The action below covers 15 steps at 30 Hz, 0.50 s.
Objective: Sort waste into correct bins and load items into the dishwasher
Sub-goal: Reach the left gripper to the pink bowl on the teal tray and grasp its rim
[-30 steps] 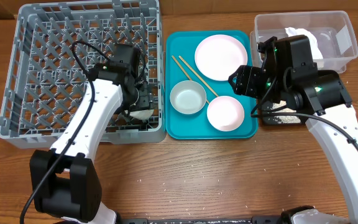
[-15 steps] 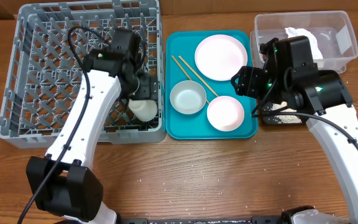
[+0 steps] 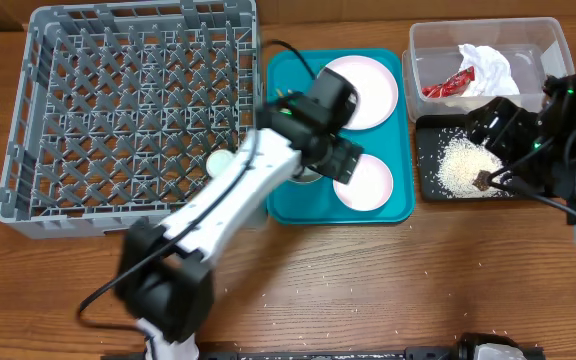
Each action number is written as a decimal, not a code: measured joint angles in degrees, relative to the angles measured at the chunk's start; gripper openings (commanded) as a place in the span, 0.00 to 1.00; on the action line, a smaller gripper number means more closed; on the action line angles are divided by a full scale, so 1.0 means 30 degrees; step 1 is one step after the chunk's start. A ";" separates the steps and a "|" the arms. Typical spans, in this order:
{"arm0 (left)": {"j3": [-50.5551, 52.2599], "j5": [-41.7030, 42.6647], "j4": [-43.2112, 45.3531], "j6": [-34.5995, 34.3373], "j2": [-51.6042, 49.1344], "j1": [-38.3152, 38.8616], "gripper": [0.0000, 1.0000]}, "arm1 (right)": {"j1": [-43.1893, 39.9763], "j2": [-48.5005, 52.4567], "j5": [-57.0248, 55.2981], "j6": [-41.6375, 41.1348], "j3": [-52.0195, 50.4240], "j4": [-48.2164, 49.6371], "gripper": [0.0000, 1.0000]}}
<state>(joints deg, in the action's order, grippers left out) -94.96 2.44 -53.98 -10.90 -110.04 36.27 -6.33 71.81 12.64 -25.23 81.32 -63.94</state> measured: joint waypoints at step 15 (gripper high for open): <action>0.0036 -0.0721 0.0277 -0.0379 -0.3257 0.0925 0.52 | -0.0007 0.0240 0.0007 -0.0029 0.0000 -0.0066 1.00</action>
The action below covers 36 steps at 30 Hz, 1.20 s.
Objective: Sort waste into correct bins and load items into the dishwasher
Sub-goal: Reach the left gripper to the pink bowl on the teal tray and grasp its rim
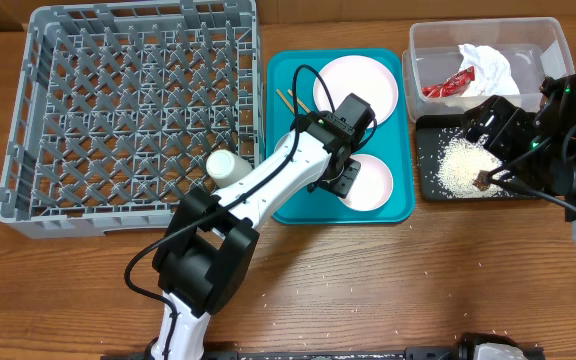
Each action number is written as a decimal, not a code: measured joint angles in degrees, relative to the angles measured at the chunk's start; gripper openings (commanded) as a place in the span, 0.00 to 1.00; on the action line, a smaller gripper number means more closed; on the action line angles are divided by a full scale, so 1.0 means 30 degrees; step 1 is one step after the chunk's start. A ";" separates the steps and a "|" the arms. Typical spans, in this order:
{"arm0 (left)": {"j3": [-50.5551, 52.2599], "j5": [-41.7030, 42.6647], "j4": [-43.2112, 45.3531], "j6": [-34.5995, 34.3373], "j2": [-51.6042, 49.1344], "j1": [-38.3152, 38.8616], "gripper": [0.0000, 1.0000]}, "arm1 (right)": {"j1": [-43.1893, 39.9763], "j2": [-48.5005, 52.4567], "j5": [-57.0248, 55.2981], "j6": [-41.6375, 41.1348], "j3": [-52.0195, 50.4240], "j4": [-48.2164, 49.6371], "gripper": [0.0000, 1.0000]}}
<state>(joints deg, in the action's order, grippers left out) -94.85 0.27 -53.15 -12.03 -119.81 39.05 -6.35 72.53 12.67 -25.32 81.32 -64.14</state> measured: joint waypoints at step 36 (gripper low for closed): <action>-0.1362 -0.0044 0.2674 0.5209 -0.1202 0.0459 0.59 | 0.0007 0.0000 0.0000 0.0000 0.0000 0.0000 1.00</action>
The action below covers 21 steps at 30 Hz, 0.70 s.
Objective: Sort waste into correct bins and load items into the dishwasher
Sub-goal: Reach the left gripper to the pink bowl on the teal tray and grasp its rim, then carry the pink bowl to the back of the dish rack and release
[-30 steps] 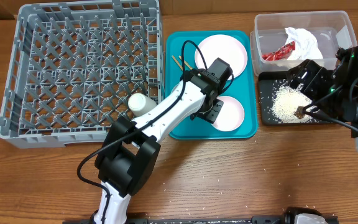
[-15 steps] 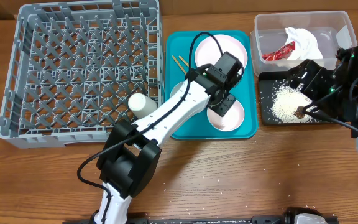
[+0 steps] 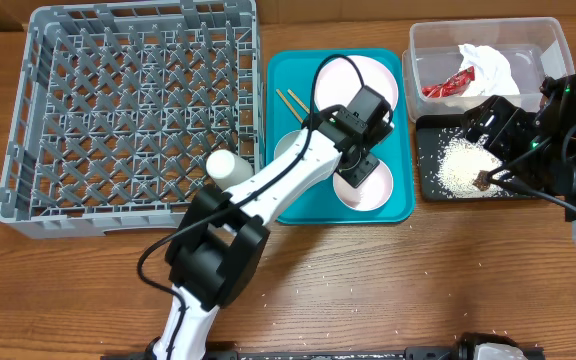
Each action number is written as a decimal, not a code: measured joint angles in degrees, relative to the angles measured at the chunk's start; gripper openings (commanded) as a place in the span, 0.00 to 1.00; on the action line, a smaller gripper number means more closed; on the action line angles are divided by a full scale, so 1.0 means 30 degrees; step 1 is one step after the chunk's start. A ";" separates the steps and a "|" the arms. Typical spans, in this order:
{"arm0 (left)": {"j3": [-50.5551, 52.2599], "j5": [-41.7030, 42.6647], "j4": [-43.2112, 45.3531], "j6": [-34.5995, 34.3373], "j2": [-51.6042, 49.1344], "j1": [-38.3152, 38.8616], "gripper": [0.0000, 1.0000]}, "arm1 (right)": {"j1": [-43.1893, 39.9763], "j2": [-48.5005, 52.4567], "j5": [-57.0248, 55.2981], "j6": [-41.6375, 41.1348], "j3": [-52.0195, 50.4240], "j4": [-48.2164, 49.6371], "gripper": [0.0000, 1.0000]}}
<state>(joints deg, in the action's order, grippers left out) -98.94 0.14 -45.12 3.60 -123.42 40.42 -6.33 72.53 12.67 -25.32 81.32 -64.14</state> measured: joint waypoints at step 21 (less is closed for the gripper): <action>0.0000 0.0000 -0.1348 -0.0233 -0.0692 -0.0007 0.04 | -0.0007 0.0000 0.0000 0.0007 0.0000 0.0000 1.00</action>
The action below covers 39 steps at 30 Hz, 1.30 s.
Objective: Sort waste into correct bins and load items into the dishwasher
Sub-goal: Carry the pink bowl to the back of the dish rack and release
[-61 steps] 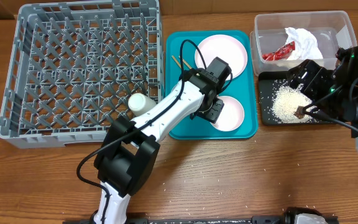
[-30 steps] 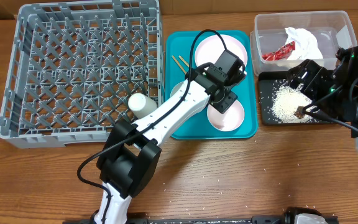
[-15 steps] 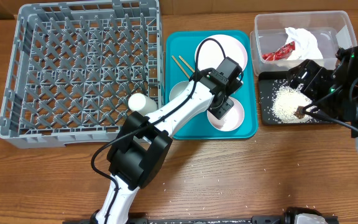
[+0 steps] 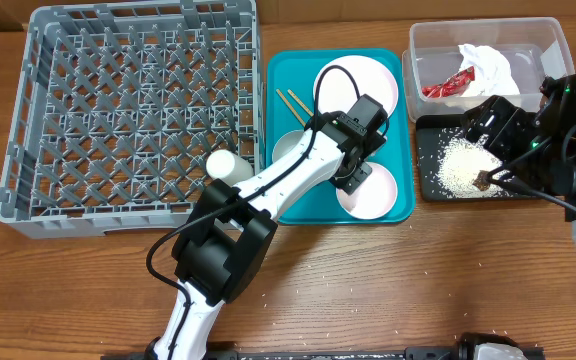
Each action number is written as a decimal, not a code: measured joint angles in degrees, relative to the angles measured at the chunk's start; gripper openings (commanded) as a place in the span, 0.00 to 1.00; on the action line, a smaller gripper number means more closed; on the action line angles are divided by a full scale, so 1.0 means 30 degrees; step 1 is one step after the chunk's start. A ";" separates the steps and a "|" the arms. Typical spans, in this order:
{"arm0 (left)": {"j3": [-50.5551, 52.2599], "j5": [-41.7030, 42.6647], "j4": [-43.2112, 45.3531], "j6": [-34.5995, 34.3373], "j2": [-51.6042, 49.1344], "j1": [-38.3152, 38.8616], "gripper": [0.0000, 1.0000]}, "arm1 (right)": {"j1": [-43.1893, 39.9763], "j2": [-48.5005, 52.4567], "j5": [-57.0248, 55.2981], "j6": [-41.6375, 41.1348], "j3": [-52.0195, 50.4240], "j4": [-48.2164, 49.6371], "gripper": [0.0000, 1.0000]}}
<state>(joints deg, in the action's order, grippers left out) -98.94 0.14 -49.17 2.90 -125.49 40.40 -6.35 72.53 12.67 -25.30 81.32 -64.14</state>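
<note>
On the teal tray point(image 4: 290, 205) lie two white plates, one at the back point(image 4: 376, 72) and one at the front point(image 4: 380, 197), plus a pair of chopsticks point(image 4: 293, 103) and a small white bowl point(image 4: 286, 146). My left gripper point(image 4: 352, 178) hangs over the front plate's left rim; the overhead view does not show how its jaws stand. The grey dish rack point(image 4: 128, 110) sits at the left, with a white cup point(image 4: 227, 165) at its near right corner. My right gripper point(image 4: 494, 132) hovers over the black bin point(image 4: 430, 185) of white crumbs, jaws unclear.
A clear bin point(image 4: 538, 40) at the back right holds a red wrapper point(image 4: 446, 86) and crumpled white paper point(image 4: 488, 66). A small brown scrap point(image 4: 482, 181) lies by the crumbs. White crumbs speckle the wooden table point(image 4: 388, 290) in front of the tray.
My left gripper has shifted slightly toward the front left, from the gap between the plates to the front plate's left rim. The right arm has not moved.
My left gripper first hung at the tray's centre beside the front plate, then over that plate's left edge. It then stood a little further back between the two plates, and now it is over the front plate's rim again. The right arm stayed over the black bin throughout.
</note>
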 measured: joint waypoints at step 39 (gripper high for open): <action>-0.9595 -2.2629 0.1792 -0.2914 -0.0568 -0.6339 0.04 | 0.0007 0.0015 -0.0007 0.0000 0.0000 0.0000 1.00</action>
<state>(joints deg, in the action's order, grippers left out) -127.72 -67.75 -43.79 -5.85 -127.20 21.39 -6.33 72.58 12.64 -25.30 81.32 -64.14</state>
